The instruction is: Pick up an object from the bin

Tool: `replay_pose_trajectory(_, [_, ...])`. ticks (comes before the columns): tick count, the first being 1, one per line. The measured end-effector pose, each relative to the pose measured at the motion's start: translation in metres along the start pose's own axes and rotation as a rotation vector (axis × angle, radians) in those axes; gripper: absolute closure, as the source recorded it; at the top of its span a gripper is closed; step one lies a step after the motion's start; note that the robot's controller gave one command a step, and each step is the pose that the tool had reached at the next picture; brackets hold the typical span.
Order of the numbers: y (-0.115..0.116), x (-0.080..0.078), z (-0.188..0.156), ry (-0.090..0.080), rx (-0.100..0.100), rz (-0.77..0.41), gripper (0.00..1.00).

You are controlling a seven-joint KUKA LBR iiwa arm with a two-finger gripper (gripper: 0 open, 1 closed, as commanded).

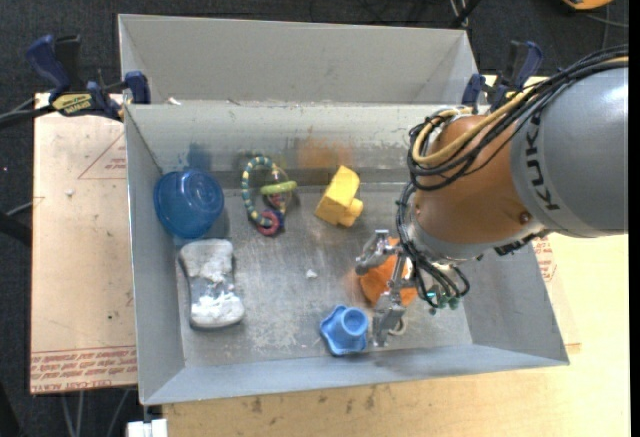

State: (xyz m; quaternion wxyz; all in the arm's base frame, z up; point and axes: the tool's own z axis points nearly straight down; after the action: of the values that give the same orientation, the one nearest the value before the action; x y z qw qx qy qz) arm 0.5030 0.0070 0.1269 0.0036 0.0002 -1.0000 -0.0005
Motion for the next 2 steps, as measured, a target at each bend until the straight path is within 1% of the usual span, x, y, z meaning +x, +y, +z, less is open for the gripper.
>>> replay_pose_trajectory(1, [0.0, -0.002, -0.004, -0.007, 0.0, 0.0, 0.0])
replay_pose_trajectory(2, [0.048, 0.01, 0.036, -0.018, 0.007, -0.314, 1.0])
